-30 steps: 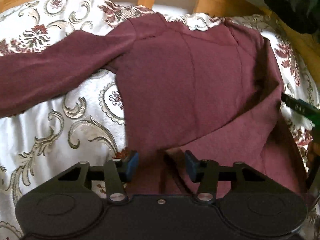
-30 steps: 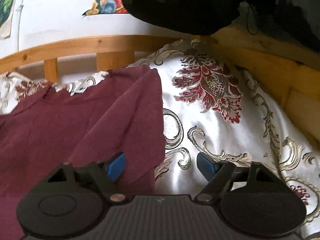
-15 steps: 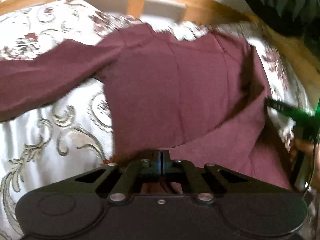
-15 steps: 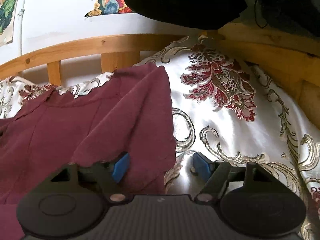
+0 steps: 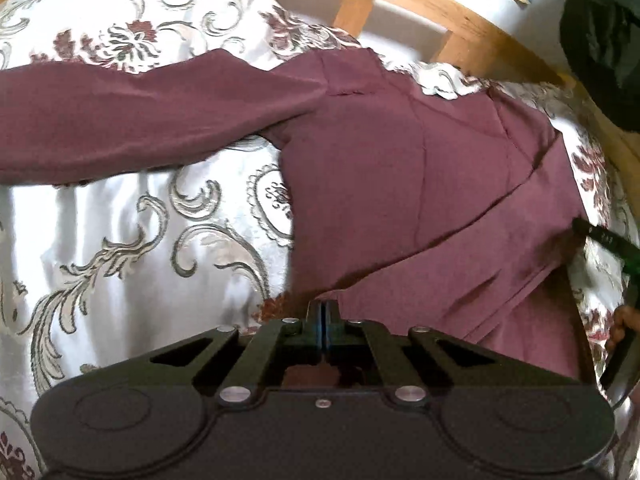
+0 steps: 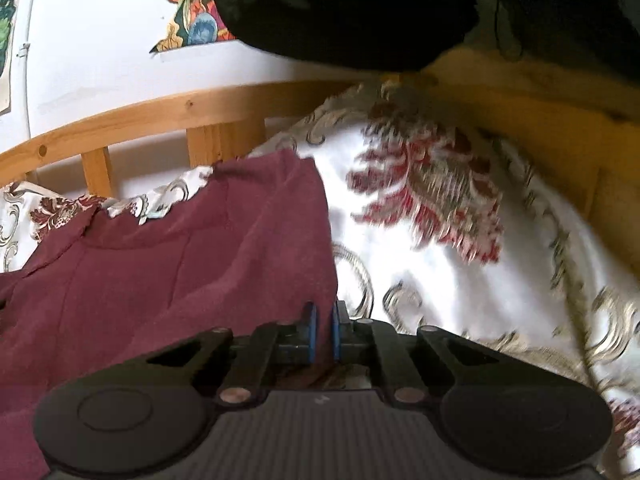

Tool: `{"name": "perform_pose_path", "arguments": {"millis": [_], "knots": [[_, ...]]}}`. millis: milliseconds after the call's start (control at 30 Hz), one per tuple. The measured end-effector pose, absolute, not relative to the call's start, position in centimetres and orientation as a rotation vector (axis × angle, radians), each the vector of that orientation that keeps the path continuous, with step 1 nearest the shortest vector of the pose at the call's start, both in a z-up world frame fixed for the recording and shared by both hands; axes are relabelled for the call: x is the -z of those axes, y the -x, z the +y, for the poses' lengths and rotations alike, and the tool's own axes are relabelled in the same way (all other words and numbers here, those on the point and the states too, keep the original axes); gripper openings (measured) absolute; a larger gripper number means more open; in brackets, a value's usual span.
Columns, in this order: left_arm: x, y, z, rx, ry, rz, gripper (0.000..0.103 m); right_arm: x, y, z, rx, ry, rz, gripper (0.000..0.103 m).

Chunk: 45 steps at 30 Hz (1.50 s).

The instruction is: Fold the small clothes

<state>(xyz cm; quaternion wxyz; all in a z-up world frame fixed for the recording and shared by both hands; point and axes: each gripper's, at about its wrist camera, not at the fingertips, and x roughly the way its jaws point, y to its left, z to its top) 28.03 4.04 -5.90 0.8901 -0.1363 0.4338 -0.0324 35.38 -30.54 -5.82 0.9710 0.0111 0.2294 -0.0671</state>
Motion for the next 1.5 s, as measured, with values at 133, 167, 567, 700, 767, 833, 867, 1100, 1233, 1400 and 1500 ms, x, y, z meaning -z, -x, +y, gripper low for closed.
{"name": "perform_pose_path", "arguments": {"millis": [133, 167, 567, 700, 767, 833, 867, 1100, 1233, 1400, 1500], "knots": [[7.0, -28.7, 2.9, 0.097, 0.234, 0.958, 0.0, 6.8, -35.8, -31.0, 0.162, -0.025, 0.498, 0.009], [7.1, -28.8, 2.7, 0.1, 0.224, 0.964, 0.0, 7.1, -35.8, -30.9, 0.161, -0.018, 0.495, 0.009], [6.6, -28.5, 3.1, 0.024, 0.189, 0.976, 0.076, 5.0, -32.1, -29.0, 0.117, 0.005, 0.478, 0.056], [5.6, -28.1, 4.0, -0.03, 0.194, 0.926, 0.089, 3.5, -29.6, -27.6, 0.092, -0.004, 0.474, 0.096], [5.1, -27.7, 4.8, -0.091, 0.207, 0.887, 0.097, 2.7, -28.5, -26.9, 0.074, -0.003, 0.47, 0.102], [4.5, -27.1, 5.8, -0.159, 0.228, 0.845, 0.1, 1.9, -27.4, -26.1, 0.062, 0.002, 0.472, 0.102], [4.2, -26.8, 6.3, -0.183, 0.242, 0.828, 0.1, 1.7, -26.9, -25.8, 0.059, 0.001, 0.476, 0.102], [0.9, -24.2, 9.5, -0.29, 0.311, 0.669, 0.101, 1.0, -21.9, -24.2, 0.022, -0.057, 0.531, 0.103], [-3.5, -21.3, 12.0, -0.319, 0.331, 0.489, 0.102, 1.2, -18.7, -23.4, -0.013, -0.025, 0.541, 0.103], [-7.2, -20.9, 17.4, -0.396, 0.191, 0.413, 0.102, 1.3, -18.5, -22.6, -0.017, 0.002, 0.539, 0.103], [-6.9, -21.4, 22.2, -0.498, 0.188, 0.44, 0.102, 1.6, -19.3, -22.5, -0.03, -0.017, 0.555, 0.103]]}}
